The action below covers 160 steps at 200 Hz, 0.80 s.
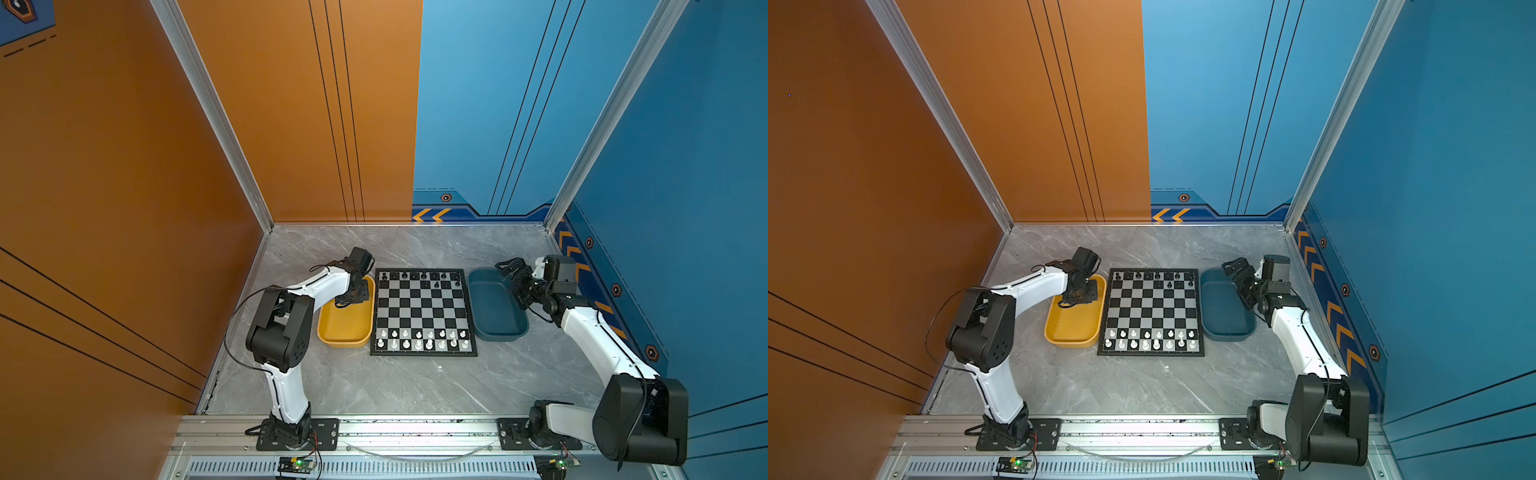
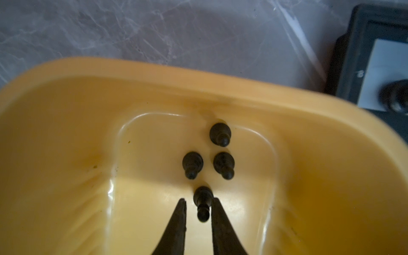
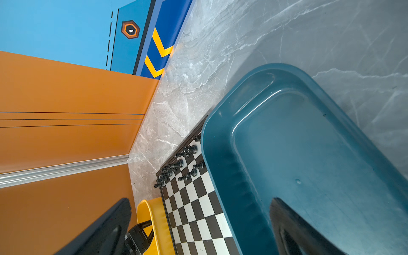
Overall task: Set up the chess pieces on the board
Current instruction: 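Move the empty left gripper back over the yellow tray, then lower the left gripper and close on a black pawn in the tray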
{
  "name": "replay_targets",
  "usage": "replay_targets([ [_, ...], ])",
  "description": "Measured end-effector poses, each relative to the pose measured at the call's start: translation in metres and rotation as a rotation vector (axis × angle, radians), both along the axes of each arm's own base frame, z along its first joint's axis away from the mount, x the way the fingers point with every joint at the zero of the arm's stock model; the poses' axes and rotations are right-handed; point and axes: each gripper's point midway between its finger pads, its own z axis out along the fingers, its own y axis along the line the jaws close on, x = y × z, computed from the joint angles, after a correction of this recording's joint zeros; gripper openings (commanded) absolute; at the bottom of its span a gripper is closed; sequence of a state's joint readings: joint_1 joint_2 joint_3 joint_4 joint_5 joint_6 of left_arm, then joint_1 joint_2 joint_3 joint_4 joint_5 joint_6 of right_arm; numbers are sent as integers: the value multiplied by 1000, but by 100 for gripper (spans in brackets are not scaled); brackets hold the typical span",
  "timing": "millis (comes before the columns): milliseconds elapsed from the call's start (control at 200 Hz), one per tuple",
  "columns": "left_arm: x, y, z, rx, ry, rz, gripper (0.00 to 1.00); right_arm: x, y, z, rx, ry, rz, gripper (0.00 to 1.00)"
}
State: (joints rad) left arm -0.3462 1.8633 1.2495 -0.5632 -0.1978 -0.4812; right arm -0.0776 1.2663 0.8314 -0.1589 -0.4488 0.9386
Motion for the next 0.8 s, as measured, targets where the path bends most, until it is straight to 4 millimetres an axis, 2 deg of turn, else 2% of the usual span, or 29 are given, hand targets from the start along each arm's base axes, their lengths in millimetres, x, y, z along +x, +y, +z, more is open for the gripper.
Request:
replay_targets([
  [355,0,-2,-7,-7,14,6,14,-2,0,-2,1,11,0,100],
  [541,0,-3,-8,-14,13,8,0,-2,0,-3,1,16,0,100],
  [801,1,-4,-3,-23,3,7,0,-2,0,-3,1,16,0,100],
])
